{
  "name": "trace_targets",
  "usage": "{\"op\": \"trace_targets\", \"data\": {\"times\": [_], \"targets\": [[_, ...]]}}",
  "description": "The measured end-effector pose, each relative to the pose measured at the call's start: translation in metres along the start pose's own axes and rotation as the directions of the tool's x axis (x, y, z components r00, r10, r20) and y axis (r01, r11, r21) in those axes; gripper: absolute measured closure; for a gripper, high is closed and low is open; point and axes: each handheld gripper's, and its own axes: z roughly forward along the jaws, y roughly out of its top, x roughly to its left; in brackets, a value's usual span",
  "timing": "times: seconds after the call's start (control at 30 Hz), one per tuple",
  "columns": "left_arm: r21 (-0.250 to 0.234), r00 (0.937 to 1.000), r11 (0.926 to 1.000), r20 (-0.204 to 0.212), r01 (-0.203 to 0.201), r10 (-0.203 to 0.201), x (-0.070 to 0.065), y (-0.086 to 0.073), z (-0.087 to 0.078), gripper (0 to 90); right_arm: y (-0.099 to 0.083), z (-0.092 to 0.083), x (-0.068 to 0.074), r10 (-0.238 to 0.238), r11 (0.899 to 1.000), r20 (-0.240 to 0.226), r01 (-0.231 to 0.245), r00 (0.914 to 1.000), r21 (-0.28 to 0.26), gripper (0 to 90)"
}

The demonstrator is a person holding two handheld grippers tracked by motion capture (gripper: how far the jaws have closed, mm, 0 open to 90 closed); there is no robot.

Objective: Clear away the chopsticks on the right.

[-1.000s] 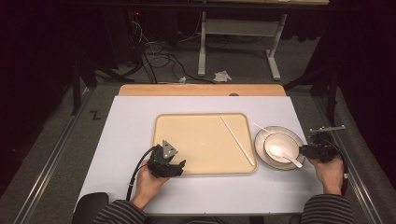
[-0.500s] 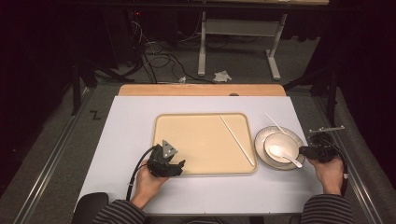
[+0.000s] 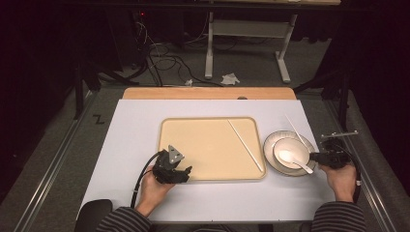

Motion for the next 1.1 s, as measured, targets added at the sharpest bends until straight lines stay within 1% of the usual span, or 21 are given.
{"op": "trace_targets", "data": {"times": [0.07, 0.17, 0.2, 0.47, 0.77, 0.83, 0.93, 1.1], "targets": [[0.001, 1.0000, 1.0000, 0.000, -0.002, 0.002, 0.000, 0.000, 0.000, 29.2, 0.000, 0.000, 0.000, 0.005, 1.000, -0.005, -0.005, 1.0000, 0.008, 85.0], [0.000, 1.0000, 1.0000, -0.001, -0.002, 0.002, 0.000, 0.000, 0.000, 29.2, -0.001, 0.002, 0.000, 0.001, 1.000, -0.003, -0.001, 1.0000, 0.006, 85.0], [0.000, 1.0000, 1.0000, -0.001, -0.002, 0.002, 0.000, 0.000, 0.000, 29.2, -0.001, 0.001, -0.001, 0.008, 1.000, -0.004, -0.008, 1.0000, 0.010, 85.0], [0.009, 1.0000, 1.0000, 0.000, -0.003, 0.003, 0.000, -0.001, 0.000, 29.2, -0.002, 0.000, -0.002, 0.022, 1.000, -0.018, -0.022, 0.9996, 0.006, 85.2], [0.013, 1.0000, 0.9999, 0.001, 0.000, 0.000, 0.000, -0.001, 0.001, 29.4, -0.001, -0.007, -0.002, 0.031, 0.999, -0.034, -0.032, 0.9989, -0.023, 85.2], [0.013, 1.0000, 0.9999, 0.001, 0.001, -0.001, 0.000, -0.001, 0.001, 29.4, -0.001, -0.009, -0.002, 0.026, 0.999, -0.032, -0.027, 0.9992, -0.031, 85.1], [0.015, 1.0000, 0.9999, 0.001, 0.002, -0.002, 0.000, -0.001, 0.001, 29.4, 0.001, -0.013, -0.001, 0.034, 0.998, -0.024, -0.035, 0.9991, -0.047, 85.2], [0.021, 1.0000, 0.9998, 0.002, 0.000, 0.000, 0.000, -0.001, 0.001, 29.4, 0.003, -0.020, 0.001, 0.025, 0.997, -0.017, -0.026, 0.9995, -0.073, 85.2]]}}
